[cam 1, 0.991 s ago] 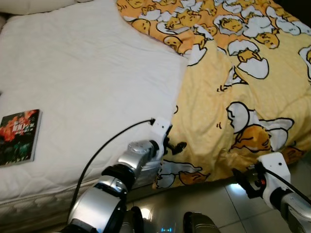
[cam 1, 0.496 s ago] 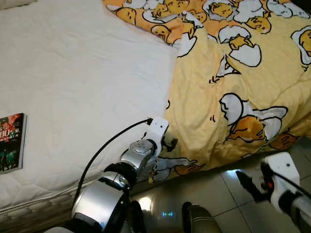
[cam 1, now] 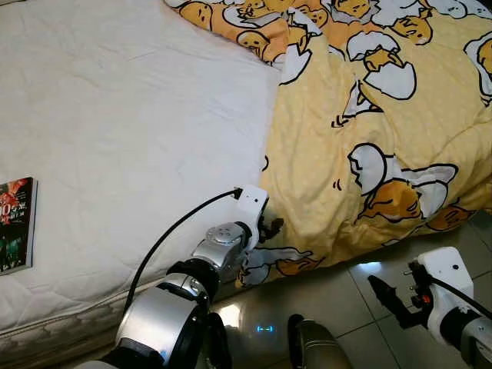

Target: Clean up the room

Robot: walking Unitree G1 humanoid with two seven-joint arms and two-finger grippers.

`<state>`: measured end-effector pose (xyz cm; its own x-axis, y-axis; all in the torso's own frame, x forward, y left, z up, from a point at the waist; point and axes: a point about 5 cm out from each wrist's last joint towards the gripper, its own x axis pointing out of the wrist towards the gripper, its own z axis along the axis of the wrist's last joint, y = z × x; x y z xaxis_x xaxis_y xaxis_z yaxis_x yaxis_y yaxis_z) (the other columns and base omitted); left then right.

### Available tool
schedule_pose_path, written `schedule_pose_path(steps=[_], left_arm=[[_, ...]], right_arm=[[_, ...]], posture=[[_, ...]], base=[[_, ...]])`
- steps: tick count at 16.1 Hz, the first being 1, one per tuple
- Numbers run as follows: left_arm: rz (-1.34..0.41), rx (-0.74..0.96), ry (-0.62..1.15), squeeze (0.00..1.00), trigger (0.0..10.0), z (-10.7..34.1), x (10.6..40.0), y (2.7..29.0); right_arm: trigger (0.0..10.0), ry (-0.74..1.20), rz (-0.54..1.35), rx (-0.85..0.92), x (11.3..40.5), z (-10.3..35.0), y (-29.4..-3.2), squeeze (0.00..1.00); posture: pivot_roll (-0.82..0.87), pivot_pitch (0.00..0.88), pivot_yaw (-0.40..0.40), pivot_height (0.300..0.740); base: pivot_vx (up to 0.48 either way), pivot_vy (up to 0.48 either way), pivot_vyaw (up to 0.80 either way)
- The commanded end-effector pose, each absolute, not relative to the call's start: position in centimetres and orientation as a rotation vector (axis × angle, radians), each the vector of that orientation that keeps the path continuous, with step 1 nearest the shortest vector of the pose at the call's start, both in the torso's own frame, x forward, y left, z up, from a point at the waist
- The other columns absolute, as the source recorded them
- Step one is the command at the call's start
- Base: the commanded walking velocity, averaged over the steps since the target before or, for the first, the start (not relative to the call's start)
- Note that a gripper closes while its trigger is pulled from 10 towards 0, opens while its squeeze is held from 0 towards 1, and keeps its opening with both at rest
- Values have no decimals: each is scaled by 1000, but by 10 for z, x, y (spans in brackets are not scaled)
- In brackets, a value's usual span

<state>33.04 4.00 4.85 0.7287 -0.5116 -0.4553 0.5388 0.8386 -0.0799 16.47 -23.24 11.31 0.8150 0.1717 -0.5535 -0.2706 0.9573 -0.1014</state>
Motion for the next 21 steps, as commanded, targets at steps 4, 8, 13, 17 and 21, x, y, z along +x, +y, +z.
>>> schedule_pose_path(steps=[4,8,13,17,21], left_arm=[[-591,28,509,0,0,42,327,45],[-649,-15,509,0,0,44,324,36],[-645,-38,513,0,0,44,325,38],[-645,-63,517,0,0,43,325,41],[-600,-98,509,0,0,44,328,50]], right_arm=[[10000,486,410,-113,161,126,-212,0],[10000,432,557,-8,160,136,-202,0],[10000,450,636,20,155,137,-198,0],[10000,451,628,17,155,137,-198,0],[10000,428,610,0,160,137,-192,0]], posture=[[-432,275,107,740],[-437,270,103,740],[-431,271,104,740],[-418,265,107,740],[-405,251,115,740]], base=[[0,0,0],[0,0,0],[0,0,0],[0,0,0],[0,0,0]])
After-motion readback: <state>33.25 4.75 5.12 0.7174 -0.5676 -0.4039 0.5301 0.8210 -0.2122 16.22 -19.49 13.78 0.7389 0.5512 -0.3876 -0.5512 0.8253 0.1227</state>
